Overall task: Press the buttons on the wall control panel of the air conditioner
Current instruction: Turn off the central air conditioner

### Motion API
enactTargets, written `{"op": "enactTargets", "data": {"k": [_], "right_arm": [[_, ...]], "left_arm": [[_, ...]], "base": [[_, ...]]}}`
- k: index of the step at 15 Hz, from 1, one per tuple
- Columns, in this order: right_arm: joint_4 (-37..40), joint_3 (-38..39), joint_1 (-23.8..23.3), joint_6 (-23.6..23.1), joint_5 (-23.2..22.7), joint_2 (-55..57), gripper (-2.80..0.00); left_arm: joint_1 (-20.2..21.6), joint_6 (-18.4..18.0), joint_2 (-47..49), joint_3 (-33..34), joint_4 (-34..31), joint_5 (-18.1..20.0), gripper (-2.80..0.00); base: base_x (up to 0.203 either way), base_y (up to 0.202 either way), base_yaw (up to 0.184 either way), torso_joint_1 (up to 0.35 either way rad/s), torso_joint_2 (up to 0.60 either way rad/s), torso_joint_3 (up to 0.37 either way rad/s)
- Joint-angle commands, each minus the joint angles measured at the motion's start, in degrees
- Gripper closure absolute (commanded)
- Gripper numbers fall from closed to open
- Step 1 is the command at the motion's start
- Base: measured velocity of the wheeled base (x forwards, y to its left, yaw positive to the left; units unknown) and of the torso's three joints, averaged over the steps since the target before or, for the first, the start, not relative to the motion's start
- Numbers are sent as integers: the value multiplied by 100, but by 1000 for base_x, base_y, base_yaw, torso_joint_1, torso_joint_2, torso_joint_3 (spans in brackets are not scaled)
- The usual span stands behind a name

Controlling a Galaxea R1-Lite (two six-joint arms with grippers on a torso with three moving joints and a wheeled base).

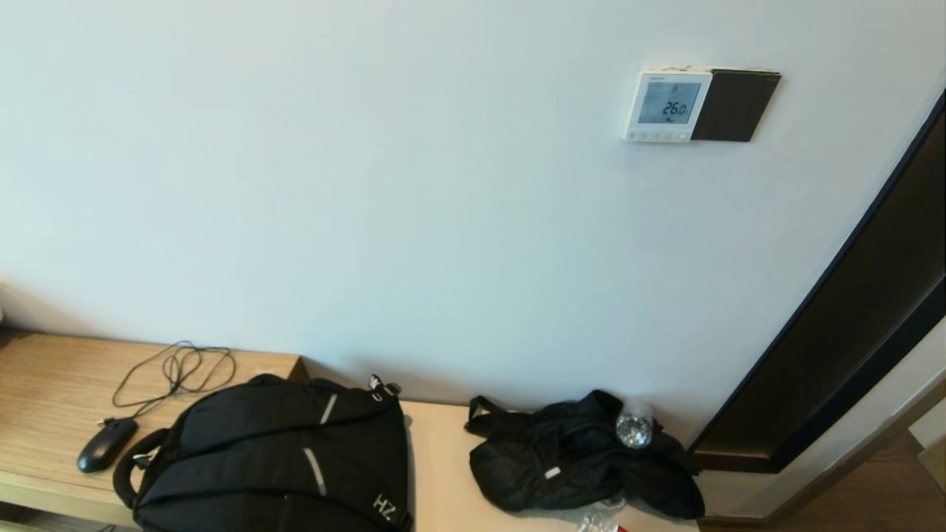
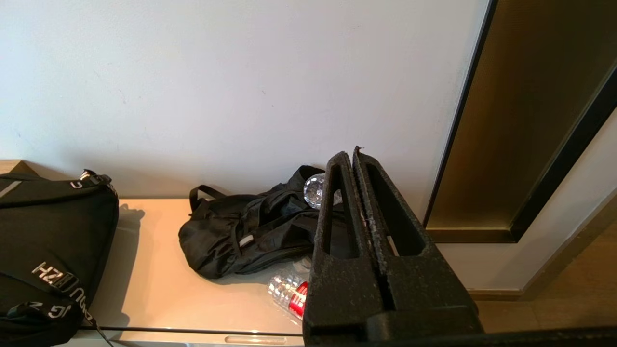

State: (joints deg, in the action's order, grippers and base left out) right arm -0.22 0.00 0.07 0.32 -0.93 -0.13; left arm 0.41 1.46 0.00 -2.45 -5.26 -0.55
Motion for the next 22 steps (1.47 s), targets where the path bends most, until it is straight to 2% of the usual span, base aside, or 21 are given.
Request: {"op": "enactTargets", "data": {"k": [1,22], "right_arm": [[-4,9,1,3,-1,13,0],[-4,9,1,3,14,13,0]], "left_arm": [[2,3,0,-1,-10,0,0],[2,3,0,-1,-10,2,0]], "base": [[0,0,0,0,0,0],[0,0,0,0,0,0]]}}
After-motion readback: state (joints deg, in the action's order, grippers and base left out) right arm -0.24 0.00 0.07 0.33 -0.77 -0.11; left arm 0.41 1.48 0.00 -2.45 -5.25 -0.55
